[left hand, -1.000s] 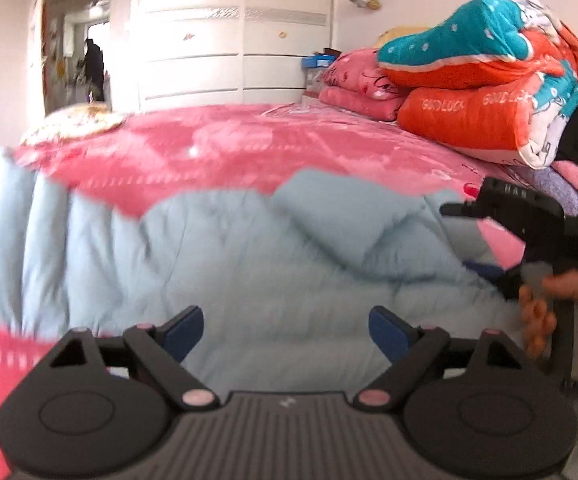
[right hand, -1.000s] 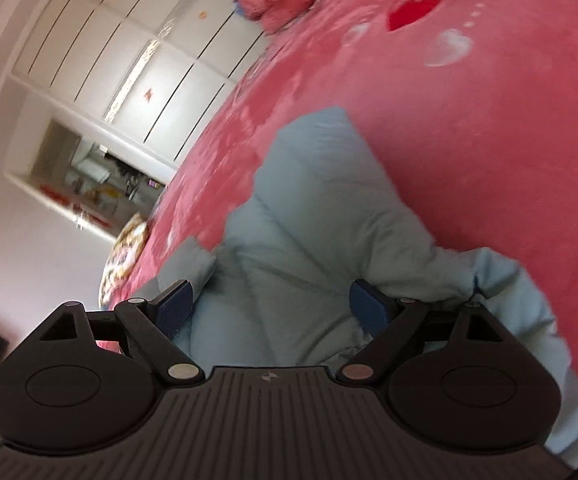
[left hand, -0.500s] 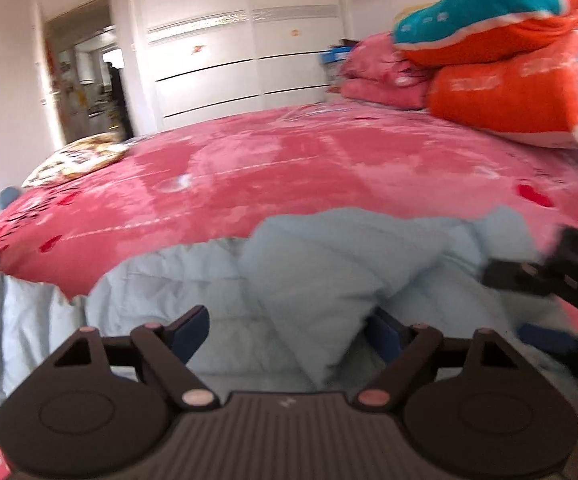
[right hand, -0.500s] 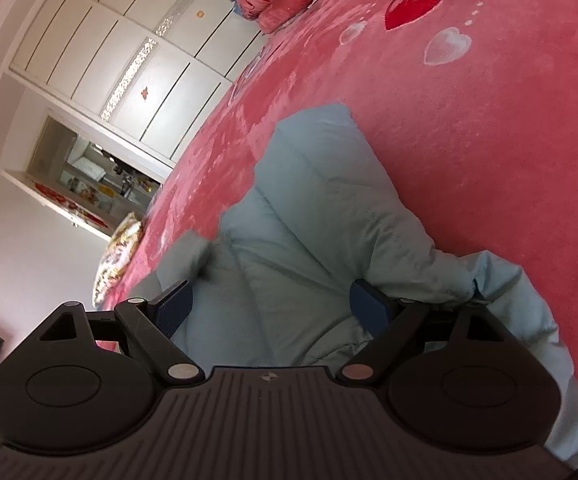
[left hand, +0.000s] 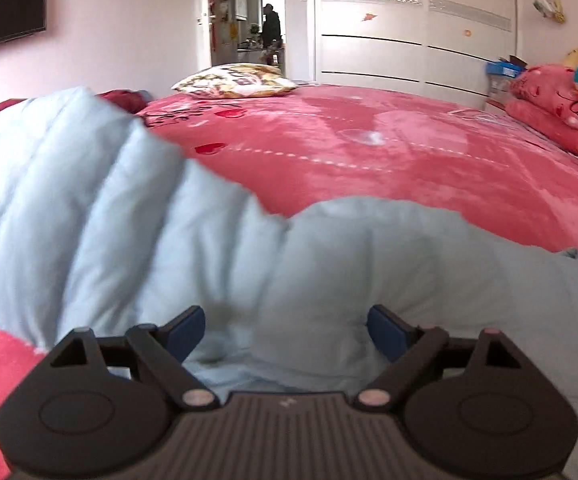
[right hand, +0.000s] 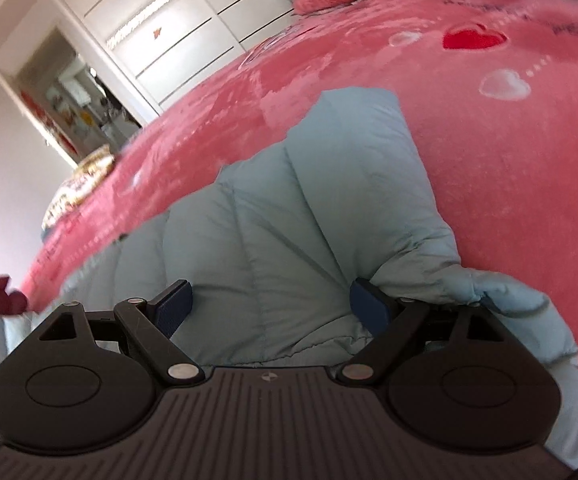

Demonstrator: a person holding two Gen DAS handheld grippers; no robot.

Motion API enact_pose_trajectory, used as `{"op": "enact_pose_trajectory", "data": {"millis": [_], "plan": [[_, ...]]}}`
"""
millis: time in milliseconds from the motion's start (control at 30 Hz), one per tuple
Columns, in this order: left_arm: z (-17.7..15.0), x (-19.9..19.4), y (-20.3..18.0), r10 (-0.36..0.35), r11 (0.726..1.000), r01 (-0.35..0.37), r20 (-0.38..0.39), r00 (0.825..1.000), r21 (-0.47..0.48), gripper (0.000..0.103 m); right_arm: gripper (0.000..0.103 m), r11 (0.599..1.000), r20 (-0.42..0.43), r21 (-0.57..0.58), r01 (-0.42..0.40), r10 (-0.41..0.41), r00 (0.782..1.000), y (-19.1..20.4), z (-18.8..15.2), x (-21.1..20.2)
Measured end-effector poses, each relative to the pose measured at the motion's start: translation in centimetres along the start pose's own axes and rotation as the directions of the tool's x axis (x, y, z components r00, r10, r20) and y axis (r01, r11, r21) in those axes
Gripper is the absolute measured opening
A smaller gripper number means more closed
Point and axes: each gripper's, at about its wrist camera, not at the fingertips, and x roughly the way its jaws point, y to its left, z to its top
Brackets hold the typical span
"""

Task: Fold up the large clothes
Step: 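Move both grippers to the jacket hem to prepare the next fold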

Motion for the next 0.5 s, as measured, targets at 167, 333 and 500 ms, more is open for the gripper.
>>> {"op": "enact_pose_trajectory", "data": {"millis": [167,333,500], "plan": [[-0.1,-2.8,0.1,-0.016,1.0,0.014,0.084,0.996,0.018,0.086,0.103,1.0,0.001,-0.012,0.009,-0.009,1.0,-0.3,0.0,0.1],[-0.1,-3.6,-2.5,-0.159,0.986,0.15,0.124,0.979,0.078,0.086,0.103,0.999,0.002,-0.044,0.024,-0.024,1.0,0.0,-0.5,0.1],[-1.0,-0.9,-4.7,-0.255,0.959,0.25,0.021,0.967,0.137,0.086,0.103,0.995,0.004,-0.093,0.042,-0.042,0.999,0.2,-0.6,0.0]]}}
